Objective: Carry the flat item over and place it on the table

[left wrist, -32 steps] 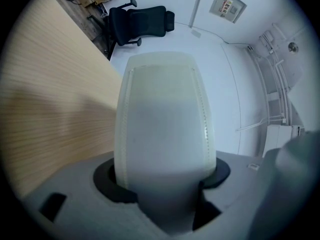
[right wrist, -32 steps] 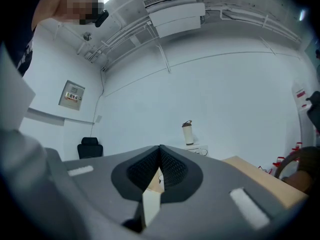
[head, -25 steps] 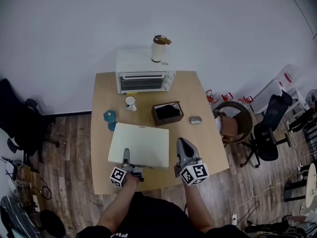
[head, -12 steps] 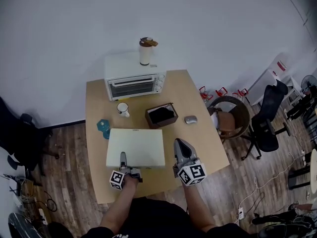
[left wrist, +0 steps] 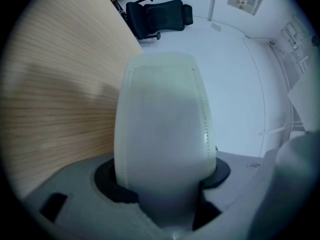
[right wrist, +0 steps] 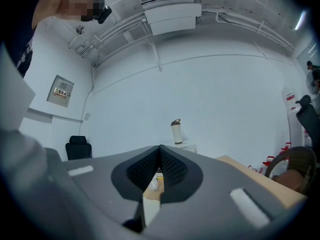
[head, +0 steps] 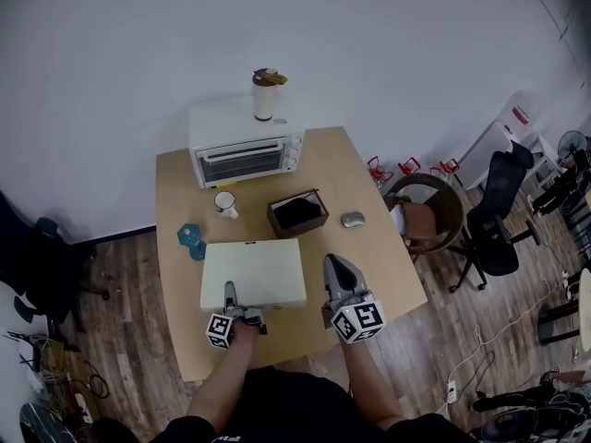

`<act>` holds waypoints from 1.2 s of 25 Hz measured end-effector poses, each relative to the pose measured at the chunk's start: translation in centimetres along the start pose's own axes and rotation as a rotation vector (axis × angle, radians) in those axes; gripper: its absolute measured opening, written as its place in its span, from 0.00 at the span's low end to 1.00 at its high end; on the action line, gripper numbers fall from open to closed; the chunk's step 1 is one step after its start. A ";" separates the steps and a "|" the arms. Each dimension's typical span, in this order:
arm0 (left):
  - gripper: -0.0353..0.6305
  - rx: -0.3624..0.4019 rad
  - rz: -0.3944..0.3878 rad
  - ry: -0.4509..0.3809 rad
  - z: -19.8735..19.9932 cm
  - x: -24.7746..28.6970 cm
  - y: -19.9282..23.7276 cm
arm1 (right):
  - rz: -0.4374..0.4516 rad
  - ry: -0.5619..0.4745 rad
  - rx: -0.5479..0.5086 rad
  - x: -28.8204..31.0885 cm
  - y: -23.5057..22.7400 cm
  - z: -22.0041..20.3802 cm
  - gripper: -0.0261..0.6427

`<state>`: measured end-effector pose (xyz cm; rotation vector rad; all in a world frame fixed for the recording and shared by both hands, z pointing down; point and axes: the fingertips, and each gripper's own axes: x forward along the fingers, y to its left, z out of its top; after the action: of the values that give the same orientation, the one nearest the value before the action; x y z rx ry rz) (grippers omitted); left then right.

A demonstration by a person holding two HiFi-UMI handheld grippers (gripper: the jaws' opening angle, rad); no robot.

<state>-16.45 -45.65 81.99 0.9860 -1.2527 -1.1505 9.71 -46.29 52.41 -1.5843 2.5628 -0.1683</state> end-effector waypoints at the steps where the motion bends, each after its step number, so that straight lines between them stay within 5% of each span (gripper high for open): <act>1: 0.49 0.003 0.005 -0.006 0.1 0.2 0.3 | -0.003 0.001 0.002 -0.1 -0.1 0.0 0.05; 8: 0.53 0.075 0.028 0.016 -0.1 1.0 1.5 | -0.019 0.012 0.018 -1.2 -0.3 -0.5 0.05; 12: 0.66 0.027 0.056 -0.011 0.3 0.8 1.8 | -0.029 0.014 0.030 -1.5 -0.2 -0.8 0.05; 19: 0.88 0.152 0.217 -0.013 1.0 -0.3 2.1 | -0.011 0.012 0.045 -1.6 0.4 -0.6 0.05; 26: 0.92 0.286 0.485 0.020 1.2 -2.5 -0.1 | -0.007 0.024 0.053 -2.1 1.1 -1.3 0.05; 30: 0.94 0.277 0.478 0.016 1.3 -3.7 -3.2 | -0.001 0.022 0.063 -2.5 1.3 -1.3 0.05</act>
<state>-17.88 -42.52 78.27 0.8267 -1.5583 -0.6080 9.43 -43.41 53.63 -1.5707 2.5463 -0.2650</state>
